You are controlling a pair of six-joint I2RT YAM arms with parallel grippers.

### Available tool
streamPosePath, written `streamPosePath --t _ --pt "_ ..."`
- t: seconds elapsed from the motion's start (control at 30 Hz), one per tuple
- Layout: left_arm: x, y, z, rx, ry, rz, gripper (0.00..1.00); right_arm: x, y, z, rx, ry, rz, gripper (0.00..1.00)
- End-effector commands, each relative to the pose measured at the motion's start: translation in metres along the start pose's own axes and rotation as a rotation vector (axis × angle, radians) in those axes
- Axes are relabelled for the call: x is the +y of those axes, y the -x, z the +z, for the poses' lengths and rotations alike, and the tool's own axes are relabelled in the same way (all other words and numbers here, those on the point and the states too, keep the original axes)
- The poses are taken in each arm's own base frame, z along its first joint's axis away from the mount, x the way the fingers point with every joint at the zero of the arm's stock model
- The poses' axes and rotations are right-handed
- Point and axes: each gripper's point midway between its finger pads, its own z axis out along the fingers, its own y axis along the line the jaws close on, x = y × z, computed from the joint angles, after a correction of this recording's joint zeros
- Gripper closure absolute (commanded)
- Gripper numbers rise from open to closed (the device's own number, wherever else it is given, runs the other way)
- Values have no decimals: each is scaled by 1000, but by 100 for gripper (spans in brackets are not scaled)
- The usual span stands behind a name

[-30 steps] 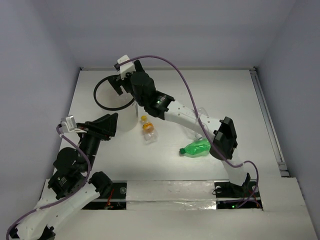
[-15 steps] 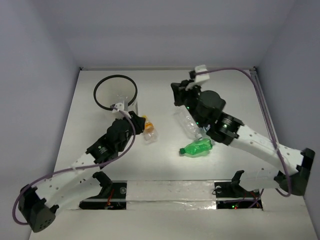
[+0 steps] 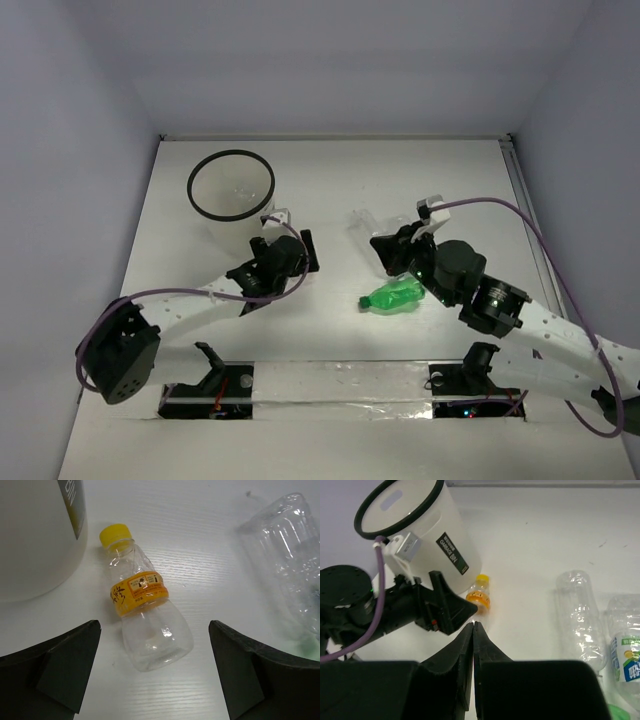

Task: Put the plastic bottles in the bin

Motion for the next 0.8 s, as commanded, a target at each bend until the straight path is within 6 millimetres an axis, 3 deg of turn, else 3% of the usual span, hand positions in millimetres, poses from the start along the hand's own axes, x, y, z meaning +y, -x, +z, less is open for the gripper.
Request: streamPosePath --t 0.0,0.2,0.5,0.63,0.67,0.77 --pt "-8 23 5 -72 30 -38 12 9 -1 -11 10 66 48 89" --pt "-5 7 26 -44 82 -8 12 5 -14 -19 60 73 31 75" --pt "-10 -3 51 -31 121 34 17 0 -35 -32 111 94 58 70" --pt "-13 -12 58 -14 105 36 27 -4 -44 -37 154 70 89 60" --pt "-13 -14 59 -11 103 36 35 -6 -48 -37 170 47 125 58" --pt "-13 -16 60 -13 98 28 42 -13 -74 -36 248 -2 172 45"
